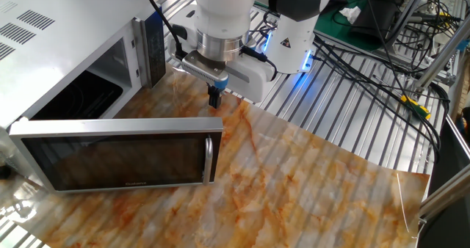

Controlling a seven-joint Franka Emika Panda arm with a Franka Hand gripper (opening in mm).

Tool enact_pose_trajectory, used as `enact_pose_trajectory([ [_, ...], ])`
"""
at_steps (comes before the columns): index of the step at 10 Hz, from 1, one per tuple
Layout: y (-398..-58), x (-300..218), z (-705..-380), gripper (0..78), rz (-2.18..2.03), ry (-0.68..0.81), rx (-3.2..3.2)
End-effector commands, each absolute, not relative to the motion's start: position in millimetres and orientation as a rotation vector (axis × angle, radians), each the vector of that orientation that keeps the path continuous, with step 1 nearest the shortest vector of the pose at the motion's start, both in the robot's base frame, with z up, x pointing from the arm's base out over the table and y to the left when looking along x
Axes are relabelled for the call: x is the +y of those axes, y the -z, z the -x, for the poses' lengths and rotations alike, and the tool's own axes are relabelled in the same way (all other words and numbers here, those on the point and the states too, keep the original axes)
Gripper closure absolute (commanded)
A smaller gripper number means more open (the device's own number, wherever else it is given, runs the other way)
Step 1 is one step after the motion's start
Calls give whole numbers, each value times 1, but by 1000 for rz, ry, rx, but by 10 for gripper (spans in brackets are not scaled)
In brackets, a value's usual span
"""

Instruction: Close the microwave door

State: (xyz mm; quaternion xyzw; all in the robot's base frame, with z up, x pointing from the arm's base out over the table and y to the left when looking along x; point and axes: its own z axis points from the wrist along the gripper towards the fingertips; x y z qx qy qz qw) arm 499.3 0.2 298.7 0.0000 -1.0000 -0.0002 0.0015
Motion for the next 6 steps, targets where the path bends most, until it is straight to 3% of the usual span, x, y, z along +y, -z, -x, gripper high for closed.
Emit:
enact_pose_trajectory([
  [1, -299, 0, -499, 776, 347, 73, -3113],
  [6, -301, 1, -499, 776, 347, 48, -3110],
])
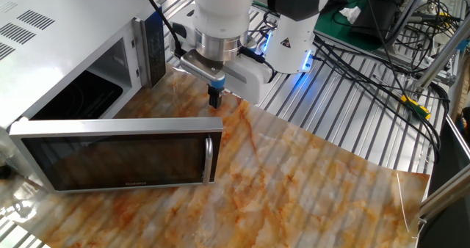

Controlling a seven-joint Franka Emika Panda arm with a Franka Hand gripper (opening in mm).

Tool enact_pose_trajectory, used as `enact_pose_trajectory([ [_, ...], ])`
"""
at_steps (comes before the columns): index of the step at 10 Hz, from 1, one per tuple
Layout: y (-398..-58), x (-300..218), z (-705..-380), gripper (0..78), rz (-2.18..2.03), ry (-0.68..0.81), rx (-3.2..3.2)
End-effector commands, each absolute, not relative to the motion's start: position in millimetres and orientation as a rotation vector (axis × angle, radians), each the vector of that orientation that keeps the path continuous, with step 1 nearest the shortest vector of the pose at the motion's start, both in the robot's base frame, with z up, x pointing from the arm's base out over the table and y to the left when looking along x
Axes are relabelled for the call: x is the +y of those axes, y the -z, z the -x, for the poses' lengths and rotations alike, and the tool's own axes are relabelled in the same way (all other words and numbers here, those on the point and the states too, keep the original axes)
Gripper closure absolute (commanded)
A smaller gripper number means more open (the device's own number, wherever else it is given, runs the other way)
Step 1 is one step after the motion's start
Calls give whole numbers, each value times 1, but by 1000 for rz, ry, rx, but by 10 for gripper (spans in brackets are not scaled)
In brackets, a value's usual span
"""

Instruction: Close the microwave door

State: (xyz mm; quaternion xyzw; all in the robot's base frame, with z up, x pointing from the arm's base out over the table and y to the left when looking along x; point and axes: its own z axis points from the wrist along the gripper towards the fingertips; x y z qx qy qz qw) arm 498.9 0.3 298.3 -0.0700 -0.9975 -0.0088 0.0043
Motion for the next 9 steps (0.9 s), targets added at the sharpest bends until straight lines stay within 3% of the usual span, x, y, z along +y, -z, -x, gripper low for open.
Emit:
enact_pose_trajectory([
  [1, -303, 1, -499, 776, 350, 48, -3106],
  [9, -337, 12, -493, 776, 402, 54, -3087],
])
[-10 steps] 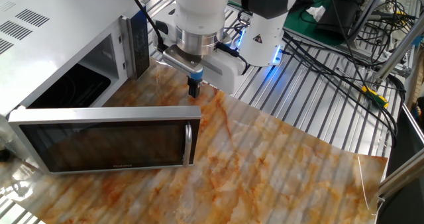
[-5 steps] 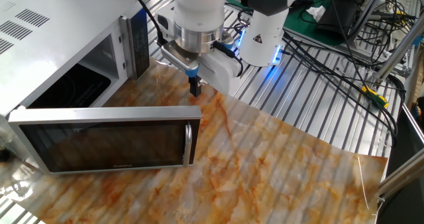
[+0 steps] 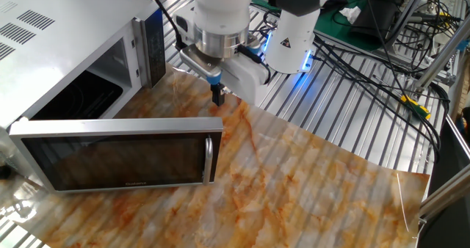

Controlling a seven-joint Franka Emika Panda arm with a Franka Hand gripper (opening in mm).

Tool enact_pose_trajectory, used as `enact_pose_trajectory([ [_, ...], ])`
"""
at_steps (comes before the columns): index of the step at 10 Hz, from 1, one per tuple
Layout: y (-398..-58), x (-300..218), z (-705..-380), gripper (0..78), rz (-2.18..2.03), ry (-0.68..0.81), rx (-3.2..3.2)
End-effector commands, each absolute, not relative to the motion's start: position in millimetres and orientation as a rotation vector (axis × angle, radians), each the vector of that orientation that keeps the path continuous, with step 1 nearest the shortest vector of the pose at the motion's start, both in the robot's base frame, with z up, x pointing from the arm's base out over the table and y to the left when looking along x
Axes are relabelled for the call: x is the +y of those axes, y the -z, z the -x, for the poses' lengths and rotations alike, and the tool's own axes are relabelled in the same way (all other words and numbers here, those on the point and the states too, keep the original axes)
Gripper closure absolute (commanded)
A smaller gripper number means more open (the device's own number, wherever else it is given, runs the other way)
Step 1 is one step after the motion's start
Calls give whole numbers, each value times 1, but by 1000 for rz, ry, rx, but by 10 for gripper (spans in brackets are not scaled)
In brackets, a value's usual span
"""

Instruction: Close the microwave door

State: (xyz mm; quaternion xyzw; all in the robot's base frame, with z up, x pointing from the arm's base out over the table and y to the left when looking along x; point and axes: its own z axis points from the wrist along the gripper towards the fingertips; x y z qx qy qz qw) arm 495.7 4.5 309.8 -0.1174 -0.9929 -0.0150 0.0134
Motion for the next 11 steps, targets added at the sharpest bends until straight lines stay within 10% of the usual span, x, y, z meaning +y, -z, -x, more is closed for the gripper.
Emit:
enact_pose_trajectory([
  [1, -341, 15, -493, 776, 410, 65, -3089],
  [11, -376, 33, -548, 776, 512, 73, -3066],
])
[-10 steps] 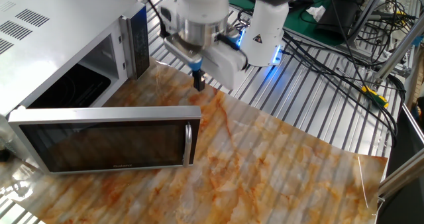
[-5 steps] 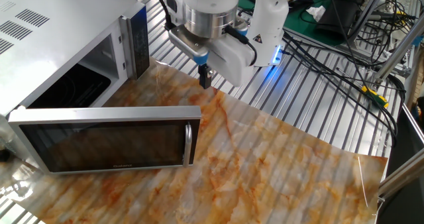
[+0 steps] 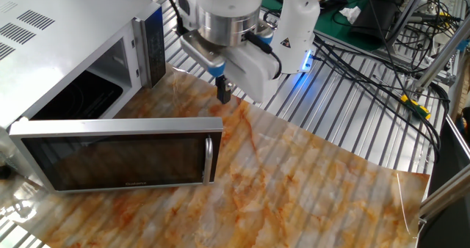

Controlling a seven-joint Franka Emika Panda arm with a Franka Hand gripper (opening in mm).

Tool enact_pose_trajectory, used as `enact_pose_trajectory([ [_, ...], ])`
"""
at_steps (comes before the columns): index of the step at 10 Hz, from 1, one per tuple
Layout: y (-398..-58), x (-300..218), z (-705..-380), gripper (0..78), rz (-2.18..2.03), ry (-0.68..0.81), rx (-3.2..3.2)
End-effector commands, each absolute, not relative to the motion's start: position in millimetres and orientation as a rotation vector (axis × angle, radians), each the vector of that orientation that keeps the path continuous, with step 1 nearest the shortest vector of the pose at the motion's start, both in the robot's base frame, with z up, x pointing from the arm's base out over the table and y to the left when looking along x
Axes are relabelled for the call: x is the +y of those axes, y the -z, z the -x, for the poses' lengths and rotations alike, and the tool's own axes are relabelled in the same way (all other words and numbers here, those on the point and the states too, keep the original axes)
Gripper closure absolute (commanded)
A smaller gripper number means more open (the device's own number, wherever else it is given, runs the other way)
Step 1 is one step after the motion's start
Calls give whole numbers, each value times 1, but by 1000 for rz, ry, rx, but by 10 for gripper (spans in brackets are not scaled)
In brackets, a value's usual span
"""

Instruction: Close the microwave door

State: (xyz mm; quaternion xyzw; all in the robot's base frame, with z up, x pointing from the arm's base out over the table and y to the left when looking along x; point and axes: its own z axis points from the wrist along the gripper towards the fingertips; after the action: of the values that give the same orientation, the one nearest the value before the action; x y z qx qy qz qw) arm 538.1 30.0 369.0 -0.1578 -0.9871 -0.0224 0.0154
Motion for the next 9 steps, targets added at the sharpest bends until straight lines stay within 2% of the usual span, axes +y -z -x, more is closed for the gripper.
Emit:
enact_pose_trajectory([
  [1, -376, 34, -552, 776, 516, 74, -3065],
  [9, -358, 50, -577, 776, 627, 100, -3054],
])
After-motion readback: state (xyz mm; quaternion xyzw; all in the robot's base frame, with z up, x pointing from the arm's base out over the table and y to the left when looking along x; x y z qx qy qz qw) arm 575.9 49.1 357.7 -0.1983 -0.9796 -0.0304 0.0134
